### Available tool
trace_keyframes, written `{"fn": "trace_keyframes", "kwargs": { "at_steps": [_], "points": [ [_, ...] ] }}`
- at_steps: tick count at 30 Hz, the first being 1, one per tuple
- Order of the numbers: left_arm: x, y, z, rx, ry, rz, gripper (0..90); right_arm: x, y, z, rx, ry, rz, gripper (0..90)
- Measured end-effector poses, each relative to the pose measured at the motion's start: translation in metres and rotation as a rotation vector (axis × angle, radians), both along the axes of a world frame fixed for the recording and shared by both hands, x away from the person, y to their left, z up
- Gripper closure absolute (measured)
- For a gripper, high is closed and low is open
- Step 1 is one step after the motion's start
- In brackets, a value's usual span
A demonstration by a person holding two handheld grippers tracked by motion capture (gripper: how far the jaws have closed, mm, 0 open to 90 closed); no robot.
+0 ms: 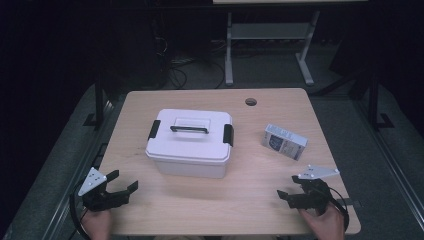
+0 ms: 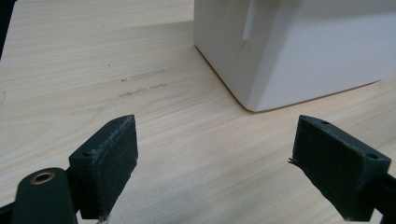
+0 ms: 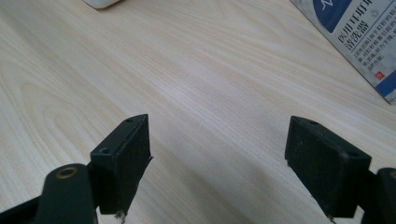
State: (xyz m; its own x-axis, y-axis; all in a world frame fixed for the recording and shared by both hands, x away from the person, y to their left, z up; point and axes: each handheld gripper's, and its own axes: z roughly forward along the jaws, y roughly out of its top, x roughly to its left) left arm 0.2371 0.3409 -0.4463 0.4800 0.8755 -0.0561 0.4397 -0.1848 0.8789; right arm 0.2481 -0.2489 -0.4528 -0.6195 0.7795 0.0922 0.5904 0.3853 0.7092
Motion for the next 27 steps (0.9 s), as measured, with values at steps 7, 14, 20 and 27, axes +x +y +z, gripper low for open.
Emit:
{"fn": "trace_keyframes", "kwargs": {
  "at_steps": [7, 14, 20, 27],
  "points": [
    [-0.001, -0.003, 0.000, 0.004, -0.008, -0.013, 13.2, -0.002, 0.002, -0.001, 0.008, 0.011, 0.034, 22.2],
    [-0.001, -0.001, -0.002, 0.002, -0.002, -0.017, 13.2, -0.005, 0.005, 0.008, 0.024, 0.019, 0.084, 19.0],
    [-0.003, 0.000, -0.001, -0.001, -0.013, -0.008, 13.2, -0.004, 0.011, 0.016, -0.034, 0.069, 0.152, 19.7],
    [-0.001, 0.000, -0.002, 0.000, -0.007, -0.001, 13.2, 0.001, 0.021, 0.028, -0.063, 0.106, 0.208, 18.3]
  ]
}}
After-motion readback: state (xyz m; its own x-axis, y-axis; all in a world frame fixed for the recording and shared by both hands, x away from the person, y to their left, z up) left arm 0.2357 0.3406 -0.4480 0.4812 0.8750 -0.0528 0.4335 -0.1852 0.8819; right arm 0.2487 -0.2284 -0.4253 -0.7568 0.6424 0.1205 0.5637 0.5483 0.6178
